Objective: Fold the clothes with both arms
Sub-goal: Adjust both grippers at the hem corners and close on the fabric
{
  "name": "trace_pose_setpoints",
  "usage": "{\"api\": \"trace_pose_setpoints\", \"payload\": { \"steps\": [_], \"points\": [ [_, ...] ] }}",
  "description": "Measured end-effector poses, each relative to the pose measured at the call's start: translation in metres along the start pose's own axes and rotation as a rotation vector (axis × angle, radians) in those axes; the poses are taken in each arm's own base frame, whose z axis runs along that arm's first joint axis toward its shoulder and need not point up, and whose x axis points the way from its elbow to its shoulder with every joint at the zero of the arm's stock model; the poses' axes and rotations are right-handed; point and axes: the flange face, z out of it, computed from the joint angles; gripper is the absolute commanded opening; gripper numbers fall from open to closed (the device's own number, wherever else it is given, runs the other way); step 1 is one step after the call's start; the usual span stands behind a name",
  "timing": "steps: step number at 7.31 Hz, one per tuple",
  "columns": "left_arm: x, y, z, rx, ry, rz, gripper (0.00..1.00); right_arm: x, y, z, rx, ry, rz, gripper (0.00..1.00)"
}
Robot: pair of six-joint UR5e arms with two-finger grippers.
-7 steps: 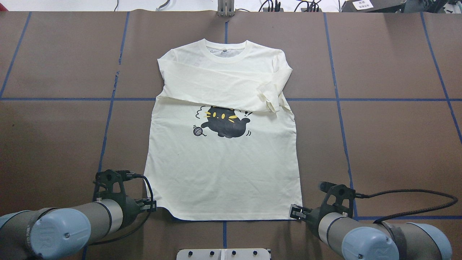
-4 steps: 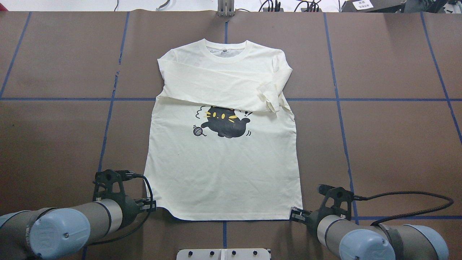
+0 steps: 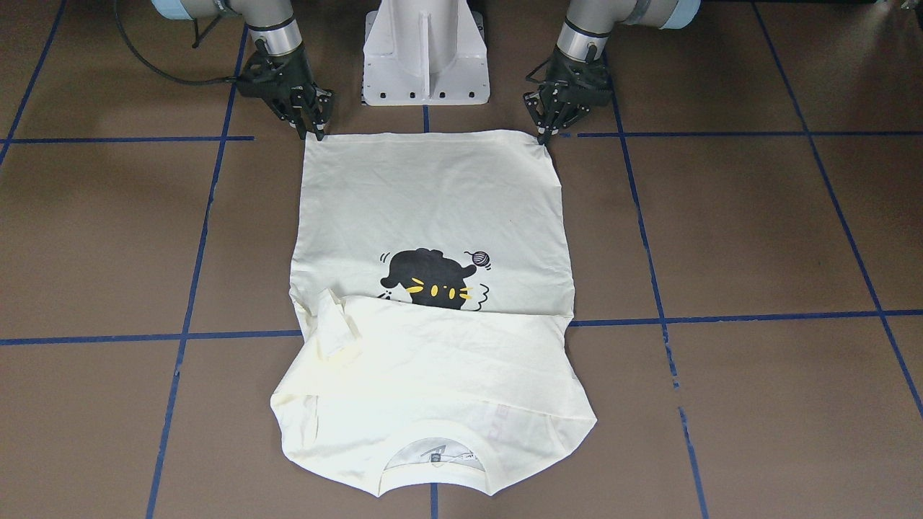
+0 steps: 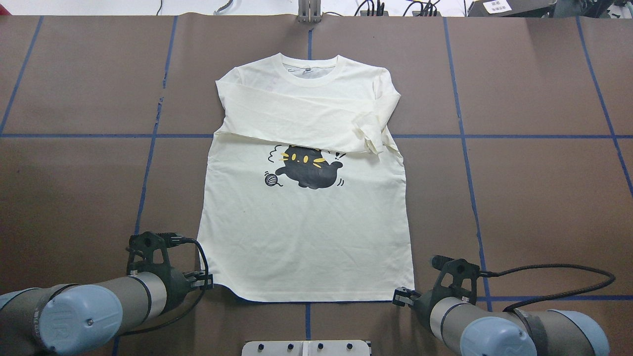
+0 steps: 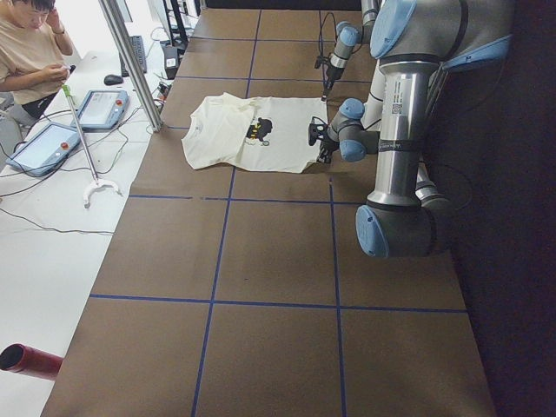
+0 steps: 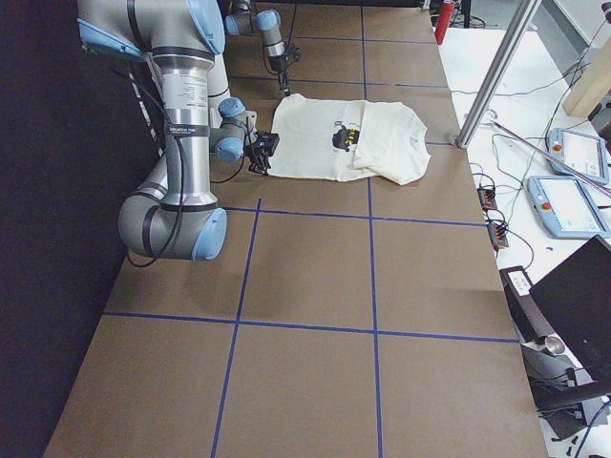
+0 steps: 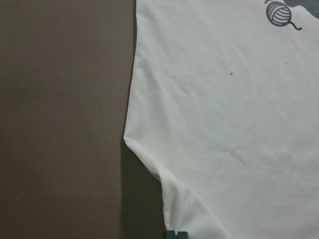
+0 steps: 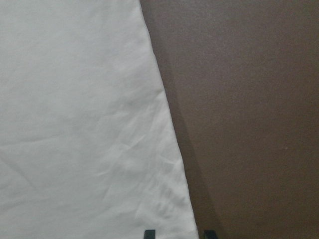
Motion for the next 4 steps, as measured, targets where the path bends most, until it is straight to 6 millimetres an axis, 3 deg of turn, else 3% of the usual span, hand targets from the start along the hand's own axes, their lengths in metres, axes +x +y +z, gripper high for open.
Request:
{"api": "trace_pose_setpoints", "payload": {
  "steps": [4],
  "points": [
    [0.0002, -0.0012, -0.0015, 0.001, 0.002, 0.000, 0.00, 0.0008, -0.0030, -0.0042, 0.000, 0.002, -0.002, 0.00]
  ]
}}
